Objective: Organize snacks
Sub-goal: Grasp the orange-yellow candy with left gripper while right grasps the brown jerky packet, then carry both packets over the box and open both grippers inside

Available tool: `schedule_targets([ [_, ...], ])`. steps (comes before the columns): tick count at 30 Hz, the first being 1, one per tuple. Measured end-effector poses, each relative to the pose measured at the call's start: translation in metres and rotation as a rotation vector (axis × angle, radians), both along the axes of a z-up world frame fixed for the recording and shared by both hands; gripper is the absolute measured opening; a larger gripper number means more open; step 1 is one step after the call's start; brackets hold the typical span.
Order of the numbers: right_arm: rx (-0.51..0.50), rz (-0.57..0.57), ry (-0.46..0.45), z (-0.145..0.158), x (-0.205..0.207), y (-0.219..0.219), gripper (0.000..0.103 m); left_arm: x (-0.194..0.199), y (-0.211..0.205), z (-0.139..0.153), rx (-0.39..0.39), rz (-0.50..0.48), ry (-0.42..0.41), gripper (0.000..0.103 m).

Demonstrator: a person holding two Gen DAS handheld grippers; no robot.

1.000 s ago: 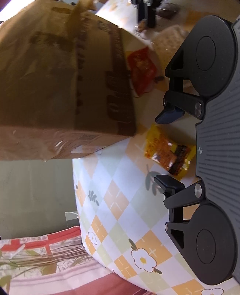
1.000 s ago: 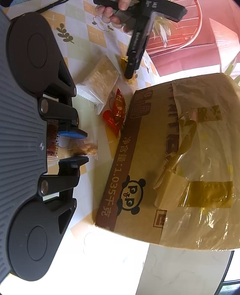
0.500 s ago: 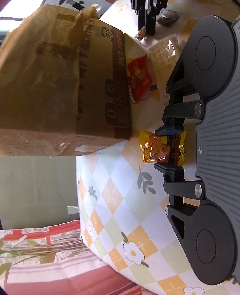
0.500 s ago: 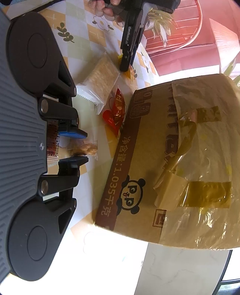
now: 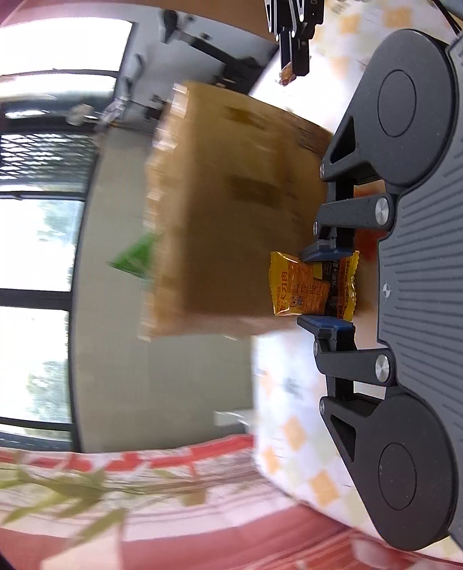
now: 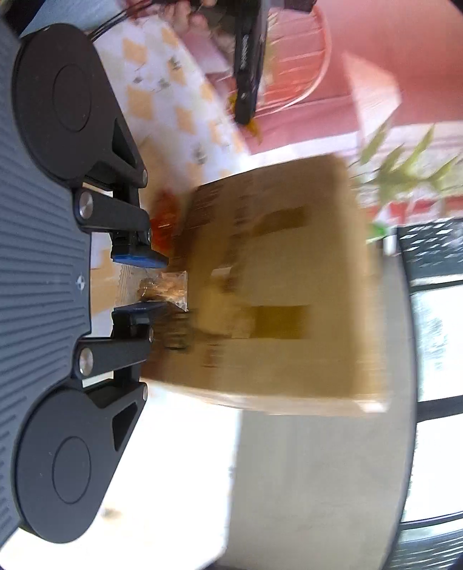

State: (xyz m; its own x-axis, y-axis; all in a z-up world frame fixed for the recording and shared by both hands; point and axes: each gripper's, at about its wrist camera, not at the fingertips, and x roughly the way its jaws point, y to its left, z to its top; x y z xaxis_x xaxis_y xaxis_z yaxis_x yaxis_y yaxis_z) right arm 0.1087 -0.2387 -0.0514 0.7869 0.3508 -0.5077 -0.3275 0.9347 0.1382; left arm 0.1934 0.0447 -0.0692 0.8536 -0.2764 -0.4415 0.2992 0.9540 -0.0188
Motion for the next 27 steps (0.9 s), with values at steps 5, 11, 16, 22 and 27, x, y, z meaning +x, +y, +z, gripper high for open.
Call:
schedule_targets([
  [5, 0.010, 0.014, -0.143, 0.067, 0.018, -0.005, 0.022, 0.007, -0.026, 0.054, -0.023, -0.030, -0.128, 0.033],
  [11, -0.038, -0.038, -0.165, 0.095, 0.082, -0.004, 0.022, 0.049, -0.070, 0.097, -0.059, -0.074, -0.150, 0.033],
  [16, -0.052, -0.108, -0.099, 0.084, 0.129, -0.007, 0.022, 0.097, -0.114, 0.102, -0.055, -0.105, -0.110, 0.034],
  [22, -0.065, -0.157, -0.105, 0.076, 0.132, -0.005, 0.048, 0.128, -0.134, 0.087, 0.007, -0.082, -0.025, 0.058],
  [27, -0.060, -0.122, -0.123, 0.081, 0.108, -0.008, 0.048, 0.101, -0.117, 0.085, -0.031, -0.067, -0.041, 0.058],
])
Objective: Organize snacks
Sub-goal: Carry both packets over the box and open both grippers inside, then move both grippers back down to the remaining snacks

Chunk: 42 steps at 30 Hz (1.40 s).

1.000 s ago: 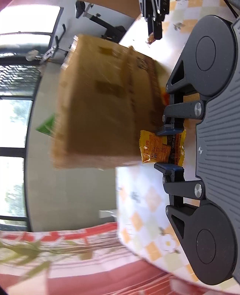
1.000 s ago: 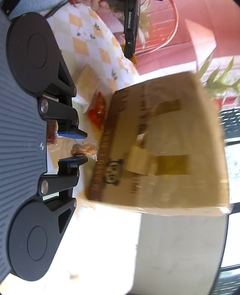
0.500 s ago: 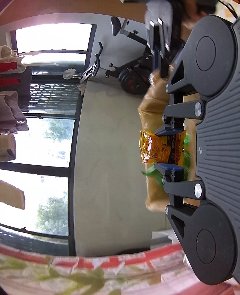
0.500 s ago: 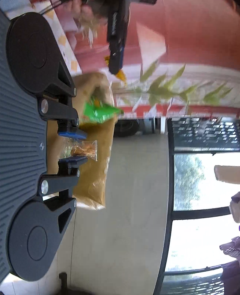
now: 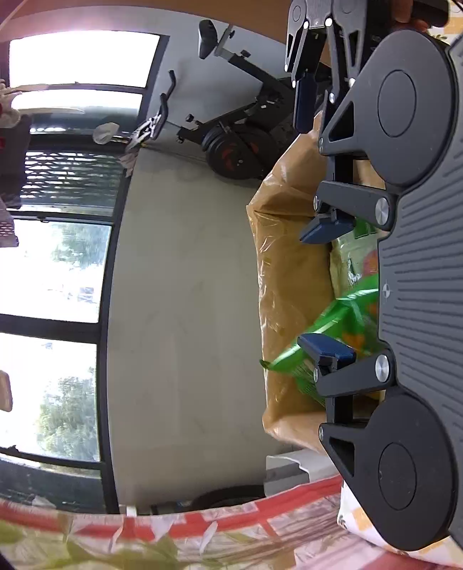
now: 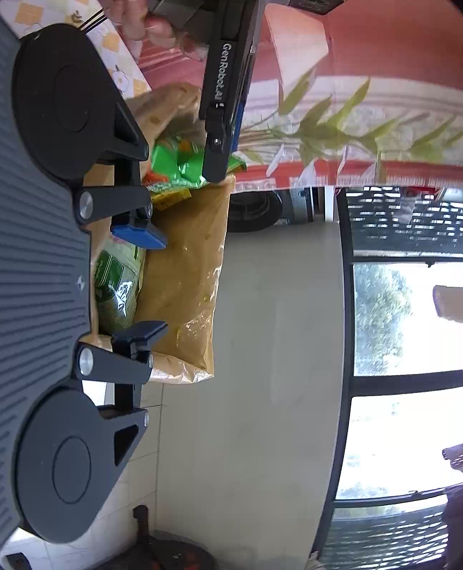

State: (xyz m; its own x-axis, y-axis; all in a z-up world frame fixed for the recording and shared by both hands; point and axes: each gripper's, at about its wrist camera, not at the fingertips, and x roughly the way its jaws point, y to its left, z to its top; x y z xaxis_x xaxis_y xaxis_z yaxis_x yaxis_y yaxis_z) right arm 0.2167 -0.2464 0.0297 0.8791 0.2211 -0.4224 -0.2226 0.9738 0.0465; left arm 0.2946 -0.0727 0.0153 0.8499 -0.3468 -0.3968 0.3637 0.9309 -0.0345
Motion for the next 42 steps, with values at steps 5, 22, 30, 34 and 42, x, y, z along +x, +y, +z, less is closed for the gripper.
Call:
schedule_targets([
  [5, 0.015, 0.023, 0.003, 0.003, -0.033, -0.001, 0.049, -0.036, 0.008, -0.005, 0.053, 0.028, -0.046, 0.060],
  [22, -0.001, 0.082, 0.115, -0.049, -0.090, 0.022, 0.058, -0.092, 0.072, -0.057, 0.030, 0.129, 0.048, 0.064],
  [30, -0.084, 0.146, 0.203, -0.092, -0.093, 0.035, 0.069, -0.099, 0.079, -0.091, 0.053, 0.165, 0.085, 0.064],
  [34, -0.125, 0.179, 0.250, -0.111, -0.097, 0.038, 0.072, -0.103, 0.080, -0.107, 0.067, 0.175, 0.112, 0.064],
  [42, -0.245, 0.265, 0.298, -0.140, -0.109, 0.045, 0.077, -0.112, 0.081, -0.130, 0.065, 0.197, 0.126, 0.064],
])
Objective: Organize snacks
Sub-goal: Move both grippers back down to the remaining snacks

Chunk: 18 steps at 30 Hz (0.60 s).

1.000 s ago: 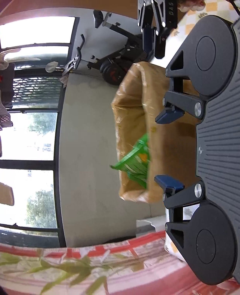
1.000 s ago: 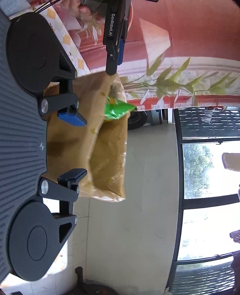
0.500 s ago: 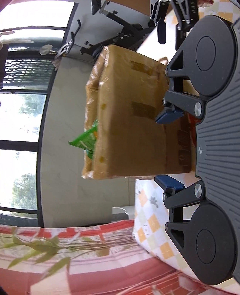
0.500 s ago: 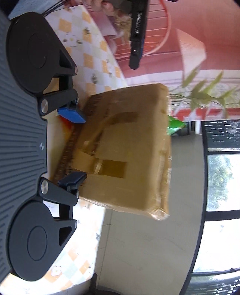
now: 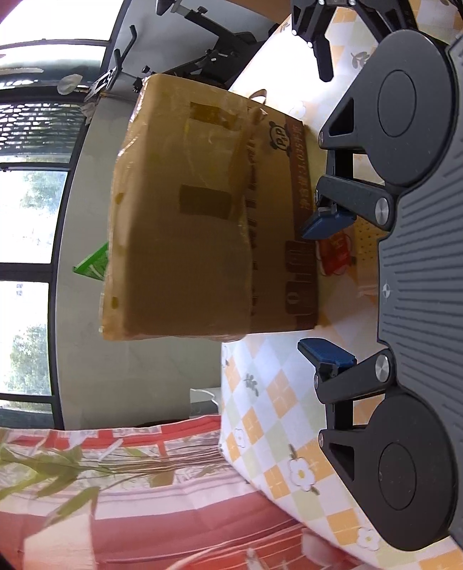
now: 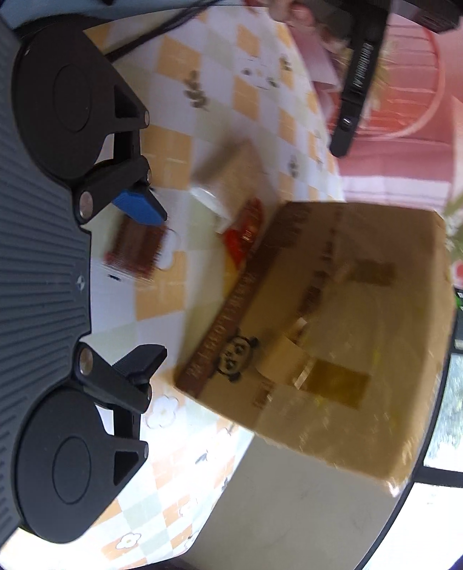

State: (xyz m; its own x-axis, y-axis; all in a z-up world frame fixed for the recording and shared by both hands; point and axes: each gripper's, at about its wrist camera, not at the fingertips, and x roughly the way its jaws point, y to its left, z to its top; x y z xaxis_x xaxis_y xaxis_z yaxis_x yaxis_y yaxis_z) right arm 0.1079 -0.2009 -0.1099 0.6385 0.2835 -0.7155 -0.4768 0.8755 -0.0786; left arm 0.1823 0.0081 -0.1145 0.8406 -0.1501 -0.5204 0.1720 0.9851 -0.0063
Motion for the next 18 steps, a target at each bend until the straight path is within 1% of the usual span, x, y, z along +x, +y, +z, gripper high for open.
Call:
schedule_targets([
  [4, -0.037, 0.060, 0.014, -0.008, -0.001, 0.009, 0.078, -0.006, 0.000, -0.012, -0.016, 0.021, 0.024, 0.064],
  [9, -0.122, 0.131, 0.044, -0.022, 0.003, 0.023, 0.079, -0.012, -0.001, -0.019, -0.022, 0.022, 0.029, 0.064],
  [10, -0.115, 0.132, 0.036, -0.023, 0.004, 0.022, 0.082, -0.013, -0.001, -0.021, -0.027, 0.022, 0.030, 0.064],
  [12, -0.105, 0.123, 0.040, -0.025, 0.010, 0.022, 0.083, -0.014, -0.001, -0.023, -0.035, 0.024, 0.032, 0.064],
  [15, -0.072, 0.100, 0.048, -0.029, 0.022, 0.023, 0.083, -0.015, -0.001, -0.026, -0.035, 0.025, 0.033, 0.064],
  [18, -0.008, 0.062, 0.078, -0.032, 0.033, 0.021, 0.081, -0.017, 0.000, -0.028, -0.038, 0.028, 0.030, 0.064],
])
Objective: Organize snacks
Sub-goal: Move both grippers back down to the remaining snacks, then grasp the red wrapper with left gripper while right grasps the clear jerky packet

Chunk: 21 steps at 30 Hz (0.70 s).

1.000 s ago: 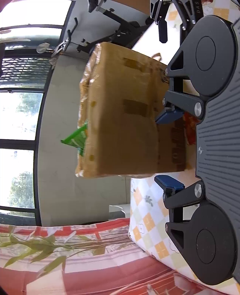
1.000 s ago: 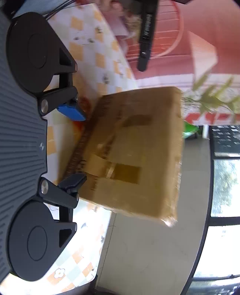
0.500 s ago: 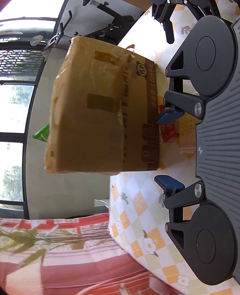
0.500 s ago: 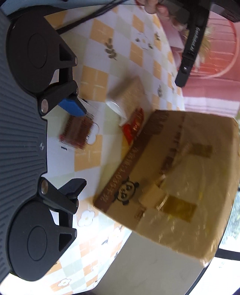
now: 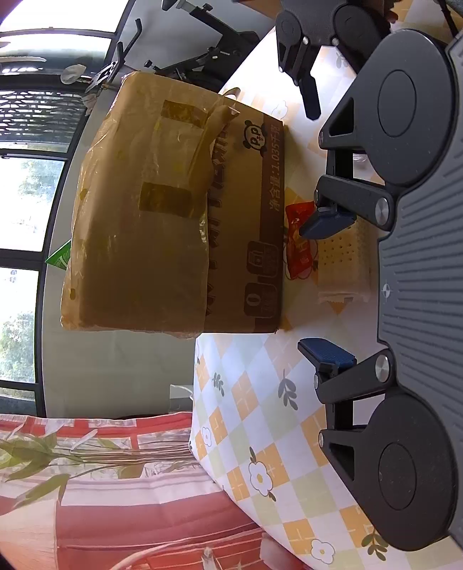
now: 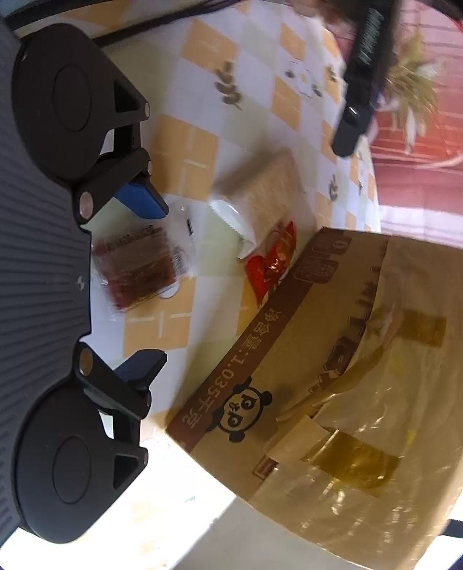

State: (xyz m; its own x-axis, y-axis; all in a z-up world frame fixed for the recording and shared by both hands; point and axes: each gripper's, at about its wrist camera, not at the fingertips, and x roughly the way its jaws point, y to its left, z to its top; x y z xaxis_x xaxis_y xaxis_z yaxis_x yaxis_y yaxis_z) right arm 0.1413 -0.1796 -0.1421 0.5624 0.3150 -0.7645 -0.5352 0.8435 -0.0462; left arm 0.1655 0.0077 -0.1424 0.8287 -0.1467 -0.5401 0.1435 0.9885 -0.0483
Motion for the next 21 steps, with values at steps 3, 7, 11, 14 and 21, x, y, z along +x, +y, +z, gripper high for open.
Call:
schedule_targets([
  [3, 0.067, -0.048, 0.036, -0.003, 0.004, -0.005, 0.075, -0.001, 0.002, -0.003, -0.007, 0.002, 0.003, 0.064],
  [7, 0.117, -0.074, 0.025, -0.003, -0.008, -0.009, 0.060, 0.001, 0.002, -0.008, -0.020, 0.006, 0.022, 0.064],
  [11, 0.135, -0.070, -0.009, -0.002, -0.019, -0.010, 0.049, 0.002, -0.001, -0.013, -0.025, 0.001, 0.044, 0.064],
  [14, 0.146, -0.131, -0.048, -0.005, -0.021, -0.014, 0.046, 0.006, -0.003, -0.016, -0.031, -0.007, 0.065, 0.064],
  [21, 0.184, -0.299, -0.090, -0.005, -0.020, -0.033, 0.041, 0.026, -0.014, -0.021, -0.043, -0.052, 0.105, 0.064],
])
